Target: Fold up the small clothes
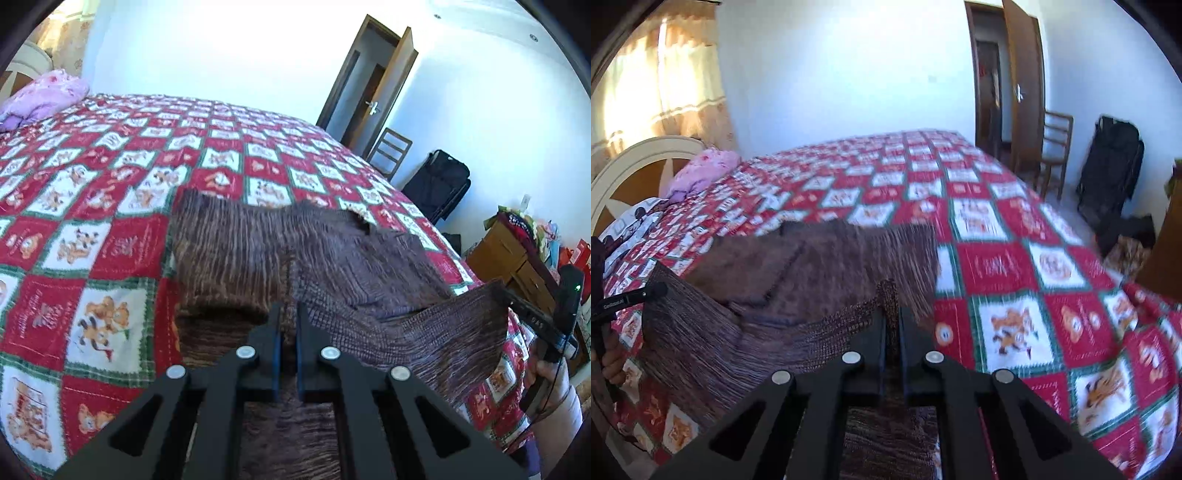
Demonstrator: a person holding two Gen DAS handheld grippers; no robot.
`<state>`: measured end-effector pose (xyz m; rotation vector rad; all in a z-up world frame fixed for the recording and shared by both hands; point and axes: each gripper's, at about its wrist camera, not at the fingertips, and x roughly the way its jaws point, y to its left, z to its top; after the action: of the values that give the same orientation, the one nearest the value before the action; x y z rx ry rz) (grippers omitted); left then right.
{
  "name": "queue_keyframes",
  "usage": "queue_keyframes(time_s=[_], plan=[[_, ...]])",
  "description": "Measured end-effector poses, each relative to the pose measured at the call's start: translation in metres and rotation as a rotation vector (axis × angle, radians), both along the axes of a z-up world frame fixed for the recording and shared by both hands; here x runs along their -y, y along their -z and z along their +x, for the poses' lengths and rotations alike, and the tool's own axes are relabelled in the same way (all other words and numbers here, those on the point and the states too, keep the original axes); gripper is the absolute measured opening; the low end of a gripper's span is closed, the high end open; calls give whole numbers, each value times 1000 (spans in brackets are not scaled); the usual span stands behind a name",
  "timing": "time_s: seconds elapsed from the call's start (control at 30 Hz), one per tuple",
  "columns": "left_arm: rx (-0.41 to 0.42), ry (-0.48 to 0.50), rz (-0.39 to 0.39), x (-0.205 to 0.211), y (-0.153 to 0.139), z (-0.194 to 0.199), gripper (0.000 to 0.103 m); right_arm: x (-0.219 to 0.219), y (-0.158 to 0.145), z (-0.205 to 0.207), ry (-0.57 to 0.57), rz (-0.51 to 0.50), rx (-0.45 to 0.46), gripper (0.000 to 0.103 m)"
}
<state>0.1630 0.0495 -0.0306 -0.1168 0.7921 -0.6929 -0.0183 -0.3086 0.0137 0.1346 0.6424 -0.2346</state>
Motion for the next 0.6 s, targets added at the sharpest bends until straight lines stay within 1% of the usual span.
queue_keyframes(time_s=[0.17, 0.23, 0.27, 0.3, 0.33, 0.37, 0.4, 0.43, 0.47, 0.53, 0.6], plan=[[35, -40, -55, -14, -21, 2, 5, -7, -26, 3, -5, -32, 71, 5], [56, -39, -39, -14, -28, 5, 5, -10, -31, 12, -27, -60, 62, 5], [72, -43, 0, -13, -30, 9, 5, -12, -31, 17, -35, -86, 50, 5], [75, -40, 19, -11, -29, 11, 5, -14, -30, 21, -42, -103, 37, 5], [61, -26, 35, -10, -27, 15, 5, -15, -28, 24, -48, -104, 27, 5], [44, -15, 40, -10, -23, 17, 8, -14, -26, 25, -50, -100, 23, 5], [18, -3, 52, -9, -18, 20, 13, -14, -24, 24, -50, -94, 19, 5], [-8, 2, 71, -10, -11, 22, 32, -15, -21, 23, -45, -89, 17, 5], [-31, 4, 83, -10, -4, 24, 62, -14, -18, 20, -40, -79, 16, 5], [-51, -5, 89, -12, 10, 23, 87, -11, -11, 18, -30, -51, 5, 5], [-62, -10, 96, -13, 20, 22, 88, -8, -5, 16, -21, -33, -5, 5]])
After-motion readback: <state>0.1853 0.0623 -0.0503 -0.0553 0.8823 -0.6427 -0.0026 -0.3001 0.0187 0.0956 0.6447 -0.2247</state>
